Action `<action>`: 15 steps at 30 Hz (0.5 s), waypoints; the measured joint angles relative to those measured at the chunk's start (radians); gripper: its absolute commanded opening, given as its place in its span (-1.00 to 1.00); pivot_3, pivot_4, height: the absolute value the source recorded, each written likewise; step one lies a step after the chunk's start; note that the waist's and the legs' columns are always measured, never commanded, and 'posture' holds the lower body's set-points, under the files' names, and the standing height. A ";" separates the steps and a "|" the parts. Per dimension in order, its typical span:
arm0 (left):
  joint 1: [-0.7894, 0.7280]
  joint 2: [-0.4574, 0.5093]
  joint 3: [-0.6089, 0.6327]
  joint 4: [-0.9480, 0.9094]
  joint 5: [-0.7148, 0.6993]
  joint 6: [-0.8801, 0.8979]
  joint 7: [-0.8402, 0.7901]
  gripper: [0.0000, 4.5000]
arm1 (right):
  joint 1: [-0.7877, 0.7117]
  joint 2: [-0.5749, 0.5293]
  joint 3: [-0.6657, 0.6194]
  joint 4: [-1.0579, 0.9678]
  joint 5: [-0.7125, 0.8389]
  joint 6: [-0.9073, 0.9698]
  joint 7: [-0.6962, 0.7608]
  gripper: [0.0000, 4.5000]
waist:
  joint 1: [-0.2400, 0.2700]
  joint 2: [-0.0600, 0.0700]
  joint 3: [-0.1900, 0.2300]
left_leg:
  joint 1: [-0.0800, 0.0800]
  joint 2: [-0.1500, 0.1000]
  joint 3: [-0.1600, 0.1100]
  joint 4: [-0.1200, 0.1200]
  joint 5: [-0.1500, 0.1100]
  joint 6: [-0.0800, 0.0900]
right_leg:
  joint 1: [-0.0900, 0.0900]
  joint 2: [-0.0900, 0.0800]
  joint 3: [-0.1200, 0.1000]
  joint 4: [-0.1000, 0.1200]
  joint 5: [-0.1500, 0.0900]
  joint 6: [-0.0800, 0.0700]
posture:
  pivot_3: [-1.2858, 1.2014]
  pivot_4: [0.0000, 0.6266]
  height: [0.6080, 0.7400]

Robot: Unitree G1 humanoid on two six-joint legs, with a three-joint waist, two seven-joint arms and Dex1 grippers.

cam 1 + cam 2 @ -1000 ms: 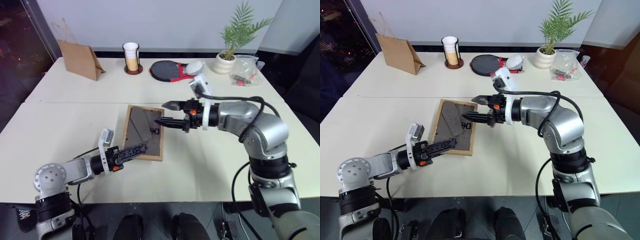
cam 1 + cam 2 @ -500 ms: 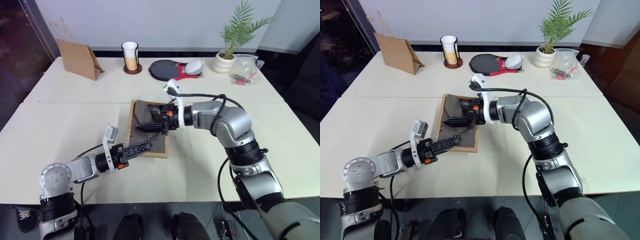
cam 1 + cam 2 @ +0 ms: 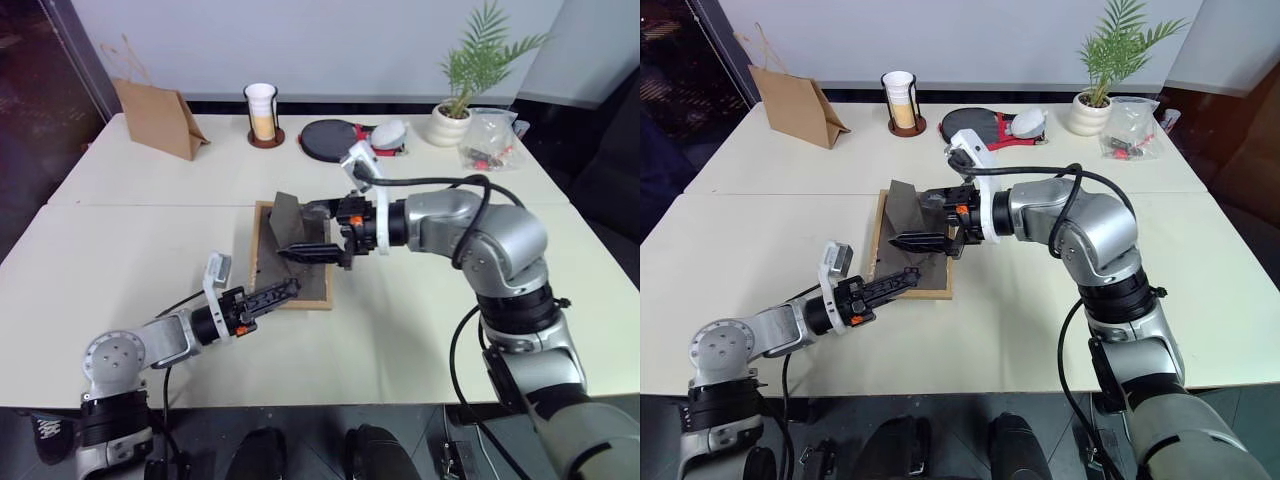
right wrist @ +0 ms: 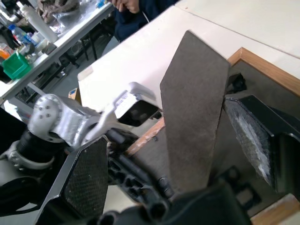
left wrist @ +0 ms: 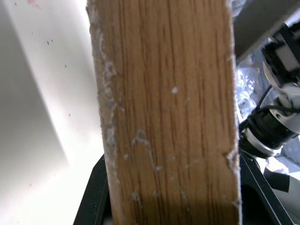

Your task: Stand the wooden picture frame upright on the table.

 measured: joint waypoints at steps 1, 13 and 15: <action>0.000 0.004 -0.003 0.001 0.001 -0.004 -0.006 -0.45 | 0.000 -0.005 -0.008 -0.012 0.011 0.011 -0.006 0.98 | 0.000 0.000 0.000 | 0.000 0.000 0.000 0.000 0.000 0.000 | 0.000 0.000 0.000 0.000 0.000 0.000 | 0.03 -0.52 1.00; 0.002 0.035 -0.032 0.000 -0.019 -0.034 -0.011 -0.45 | 0.047 -0.311 0.064 0.003 -0.208 -0.326 0.036 0.98 | 0.006 0.000 0.000 | -0.002 -0.001 0.001 0.000 -0.001 0.001 | 0.000 -0.001 0.000 -0.004 -0.001 -0.003 | 0.03 -0.52 1.00; 0.002 0.039 -0.030 -0.005 -0.058 -0.033 0.010 -0.45 | 0.091 -0.411 0.111 0.063 -0.373 -0.580 0.048 0.98 | 0.005 0.000 0.000 | -0.002 -0.001 0.001 0.000 -0.001 0.002 | 0.000 0.000 0.000 -0.005 -0.001 -0.002 | 0.03 -0.52 1.00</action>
